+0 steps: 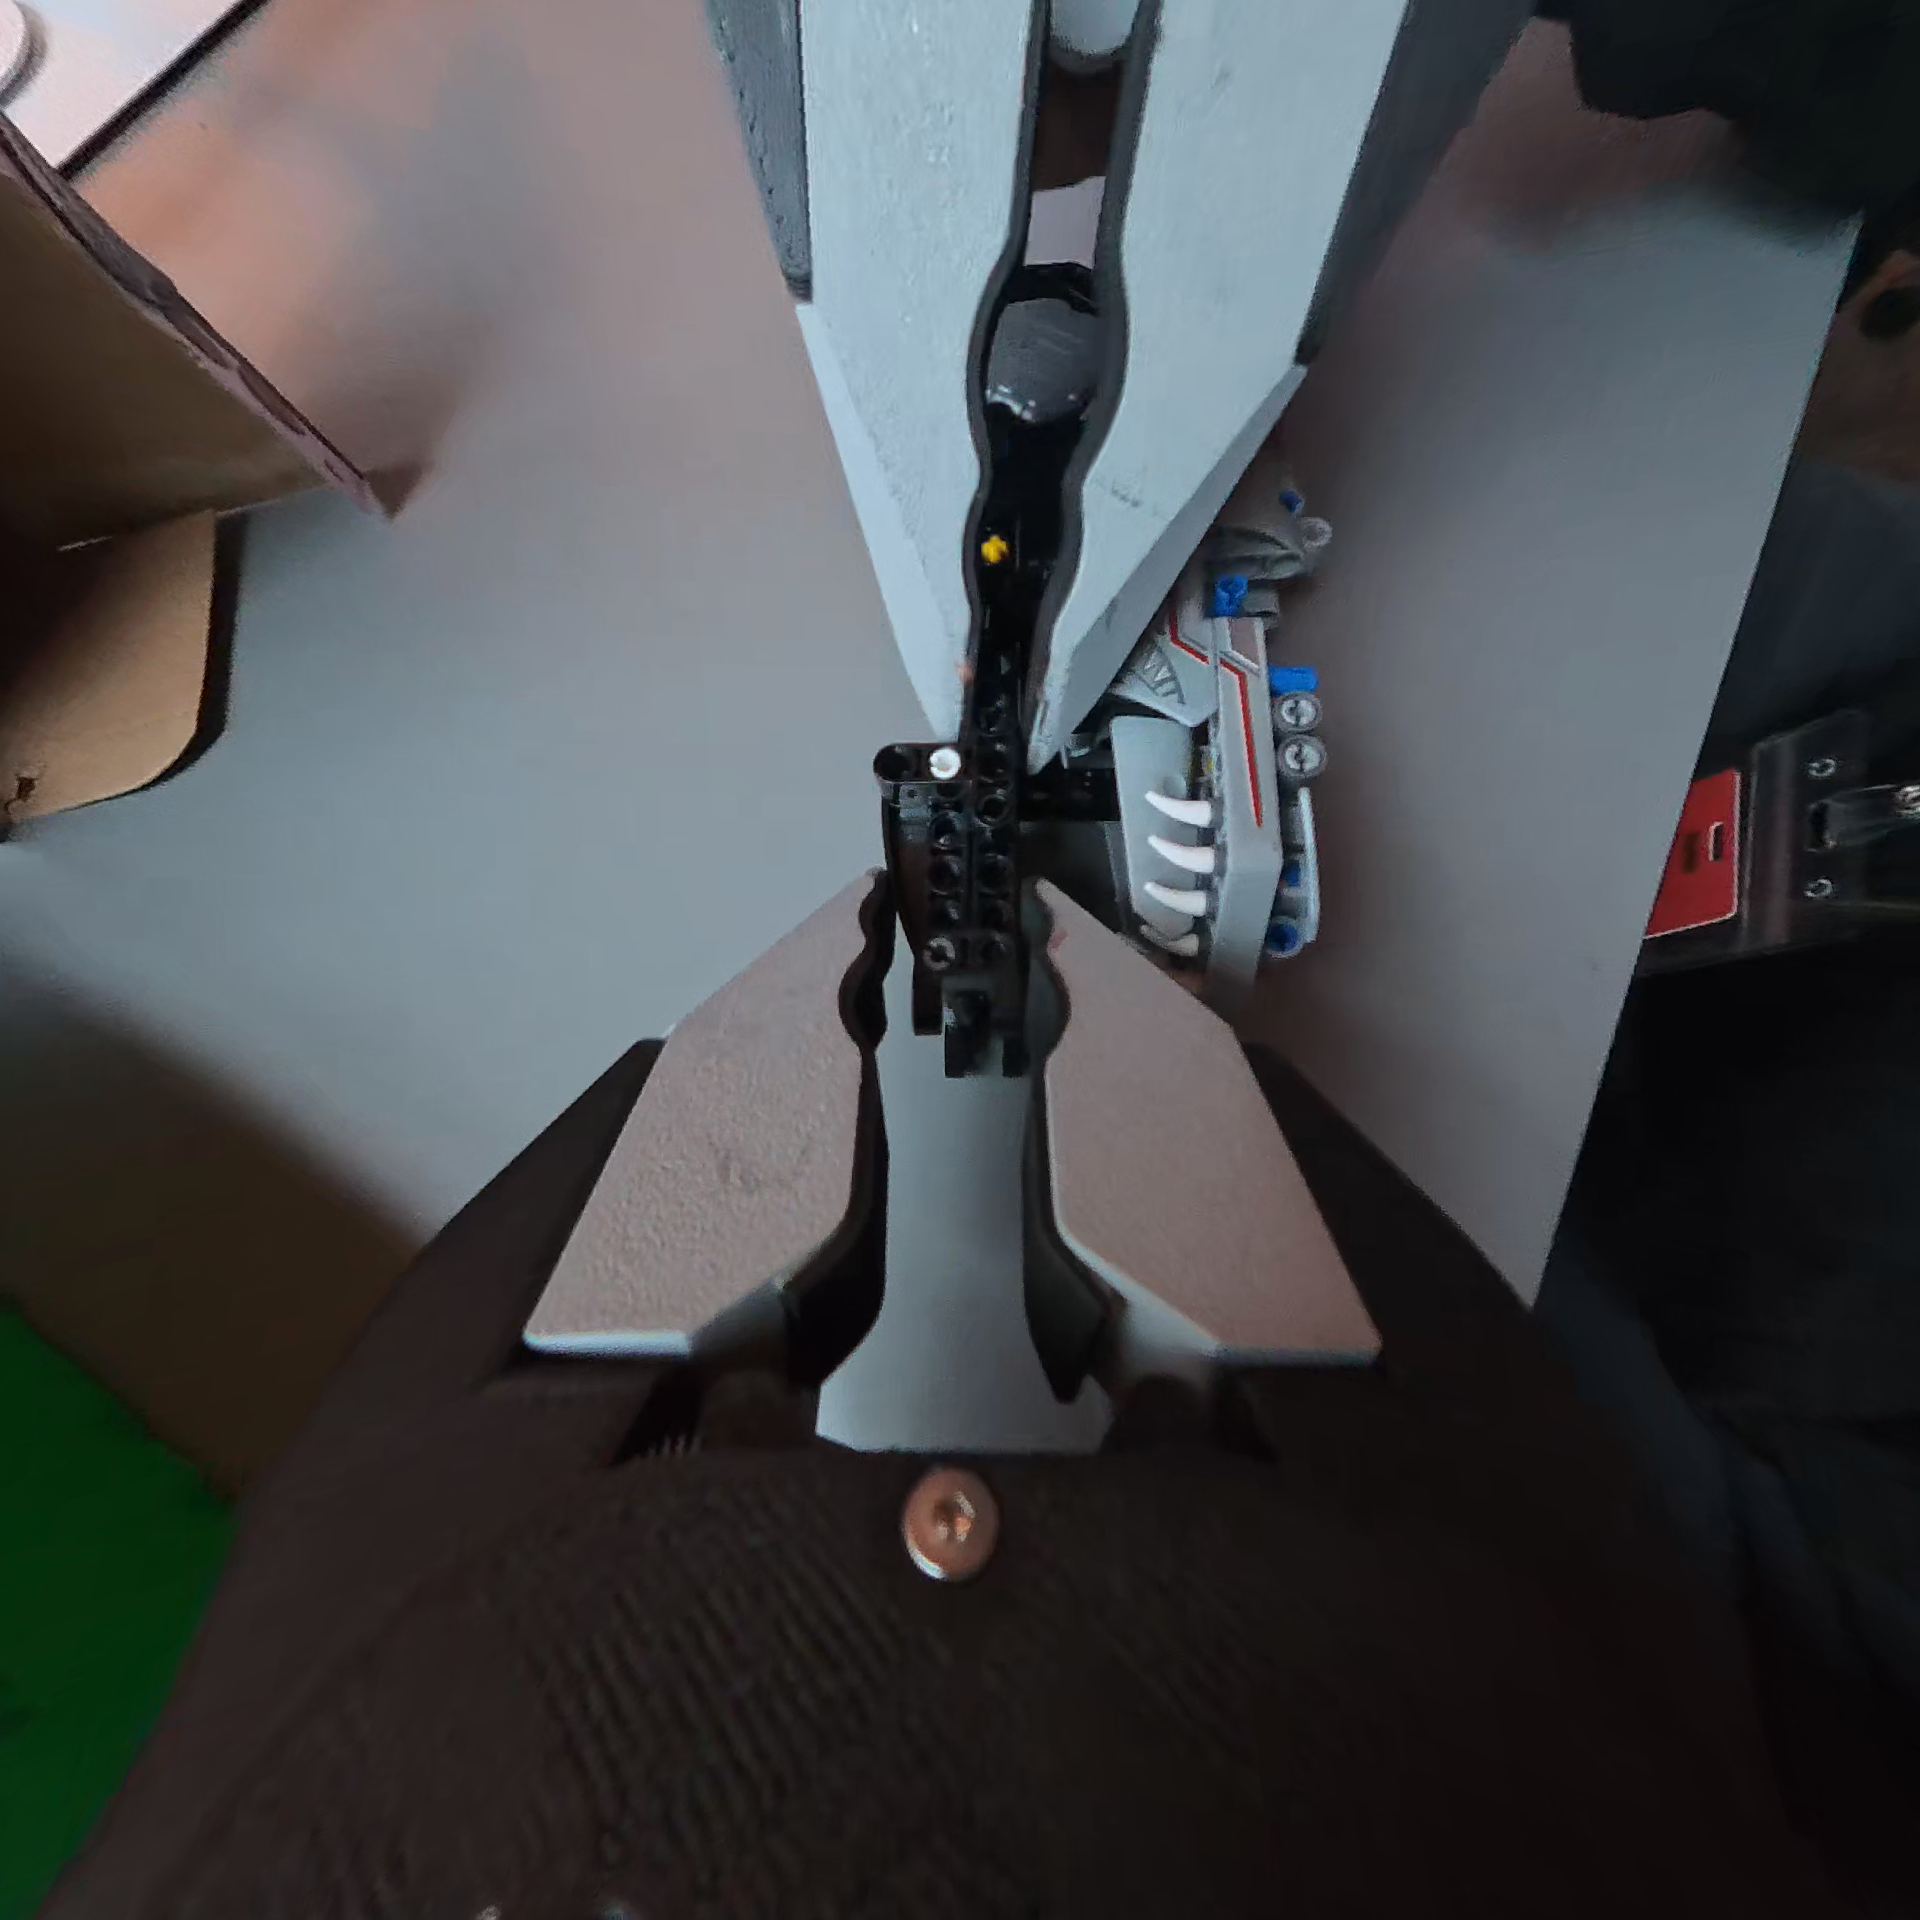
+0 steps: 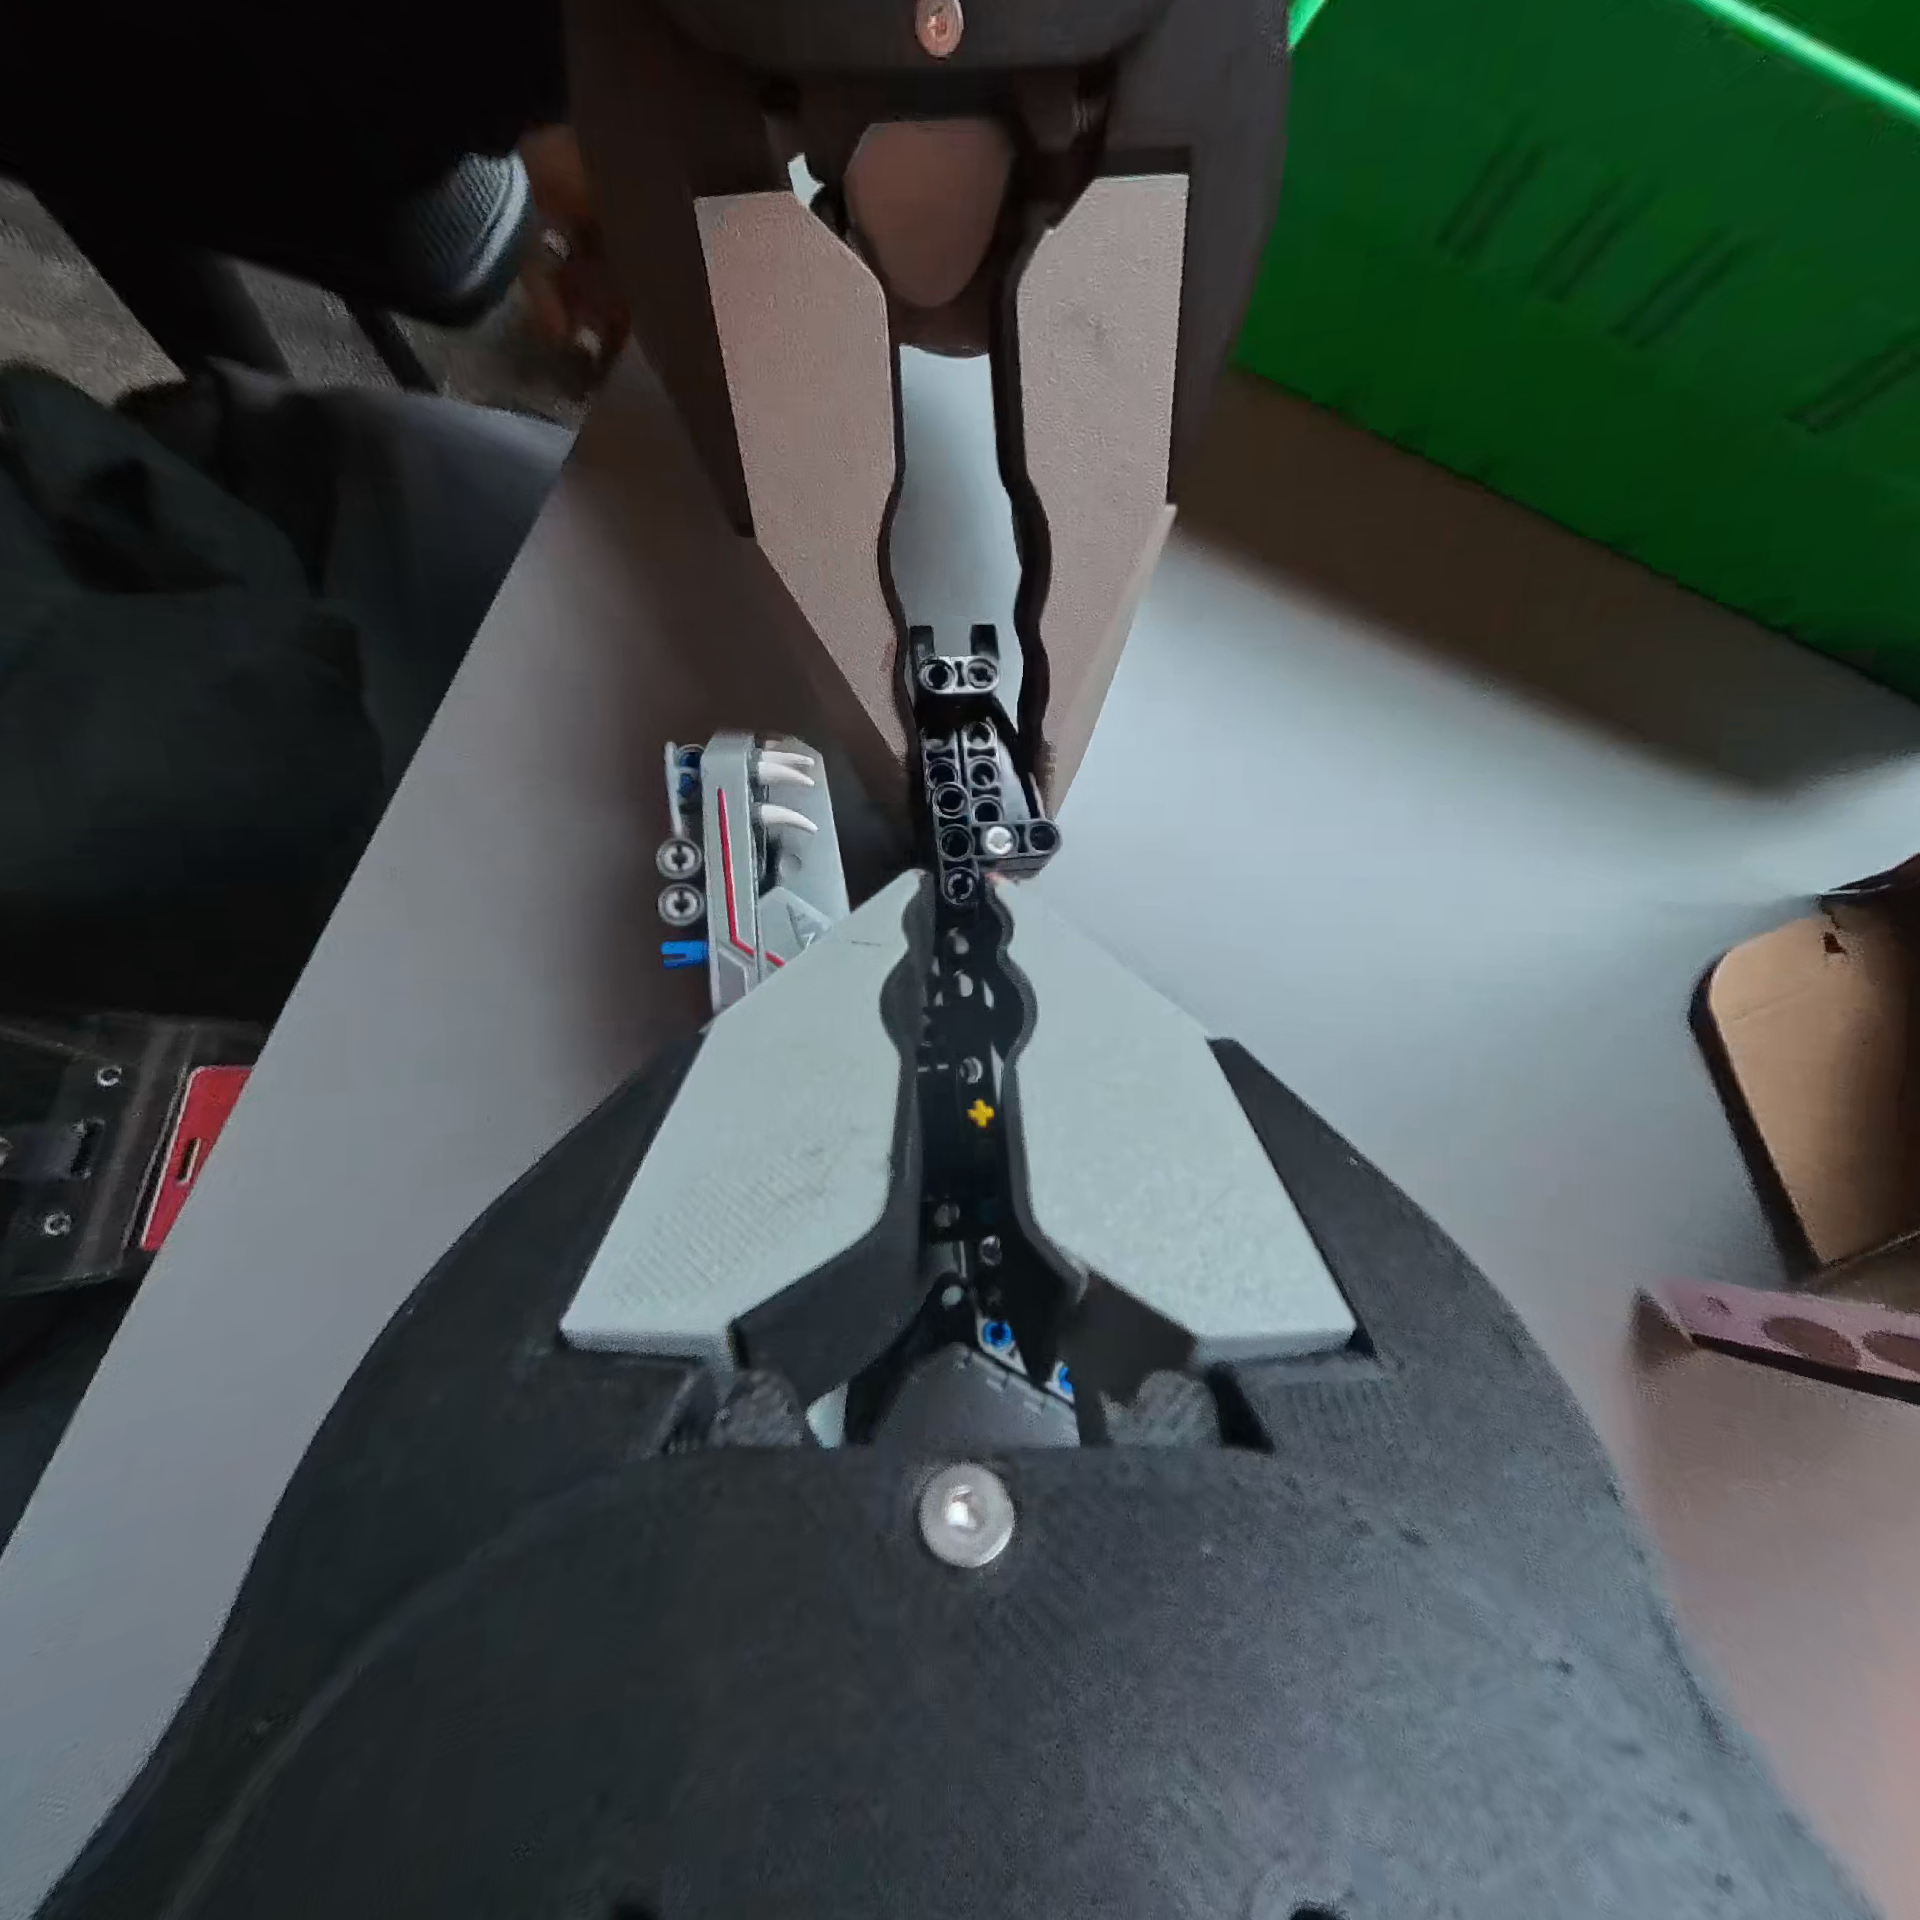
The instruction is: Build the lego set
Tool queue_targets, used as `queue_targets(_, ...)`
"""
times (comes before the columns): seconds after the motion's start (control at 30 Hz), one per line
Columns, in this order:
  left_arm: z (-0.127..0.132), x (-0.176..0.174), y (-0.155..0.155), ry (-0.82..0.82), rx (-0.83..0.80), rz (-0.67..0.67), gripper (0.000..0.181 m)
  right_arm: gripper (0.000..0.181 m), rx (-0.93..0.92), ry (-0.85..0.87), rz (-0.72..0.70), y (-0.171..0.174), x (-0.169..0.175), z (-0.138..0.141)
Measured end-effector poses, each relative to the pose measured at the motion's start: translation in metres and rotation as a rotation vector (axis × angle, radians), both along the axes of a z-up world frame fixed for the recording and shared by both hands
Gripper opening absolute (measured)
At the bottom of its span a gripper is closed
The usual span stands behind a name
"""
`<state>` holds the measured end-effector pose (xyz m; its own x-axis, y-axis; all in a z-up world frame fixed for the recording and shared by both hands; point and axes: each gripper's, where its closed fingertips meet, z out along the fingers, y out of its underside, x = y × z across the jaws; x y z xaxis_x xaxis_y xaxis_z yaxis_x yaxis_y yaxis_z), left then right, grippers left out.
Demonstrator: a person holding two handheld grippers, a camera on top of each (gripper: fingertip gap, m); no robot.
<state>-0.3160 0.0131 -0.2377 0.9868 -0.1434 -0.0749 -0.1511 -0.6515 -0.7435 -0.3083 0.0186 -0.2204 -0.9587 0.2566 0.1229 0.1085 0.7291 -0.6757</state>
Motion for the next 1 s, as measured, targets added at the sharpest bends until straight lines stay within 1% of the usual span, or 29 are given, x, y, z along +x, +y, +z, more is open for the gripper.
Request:
queue_targets(0.1,0.001,0.002,0.001,-0.031,0.014,0.0,0.023,0.004,0.017,0.038,0.001,-0.001,-0.001,0.0)
queue_targets(0.17,0.002,0.004,0.007,-0.047,0.057,0.0,0.025,0.004,0.006,0.058,0.003,-0.001,0.0,0.001)
queue_targets(0.2,0.001,0.004,0.009,-0.035,0.07,0.003,0.022,0.004,-0.001,0.066,0.009,-0.001,0.001,0.002)
queue_targets(0.3,0.002,0.0,0.012,0.033,0.095,0.017,0.022,0.003,-0.043,0.059,-0.012,0.002,-0.001,0.004)
queue_targets(0.5,0.006,0.0,0.015,-0.037,0.159,0.027,0.022,0.003,-0.129,0.042,-0.011,0.005,-0.002,0.009)
queue_targets(0.67,0.008,0.0,0.014,-0.066,0.176,0.027,0.021,0.003,-0.196,0.022,-0.009,0.004,-0.003,0.013)
queue_targets(0.7,0.008,-0.001,0.014,-0.066,0.172,0.029,0.021,0.002,-0.232,0.02,-0.012,0.003,-0.004,0.015)
queue_targets(0.73,-0.001,-0.004,0.01,-0.043,0.122,0.038,0.021,0.002,-0.329,0.02,-0.017,0.002,-0.005,0.025)
queue_targets(0.77,-0.005,-0.007,0.007,-0.023,0.11,0.042,0.022,0.003,-0.466,0.023,-0.038,0.008,-0.009,0.045)
queue_targets(0.8,-0.004,-0.006,0.007,-0.03,0.111,0.042,0.021,0.002,-0.533,0.043,-0.082,0.021,-0.016,0.059)
queue_targets(0.87,0.001,0.001,0.013,-0.043,0.142,0.025,0.021,0.004,-0.449,0.097,-0.147,0.041,-0.025,0.059)
queue_targets(0.93,-0.004,0.008,0.018,-0.052,0.109,-0.002,0.021,0.003,-0.498,0.073,-0.142,0.04,-0.021,0.065)
queue_targets(1.0,-0.004,0.008,0.02,-0.041,0.11,0.003,0.022,0.003,-0.543,0.053,-0.167,0.042,-0.022,0.068)
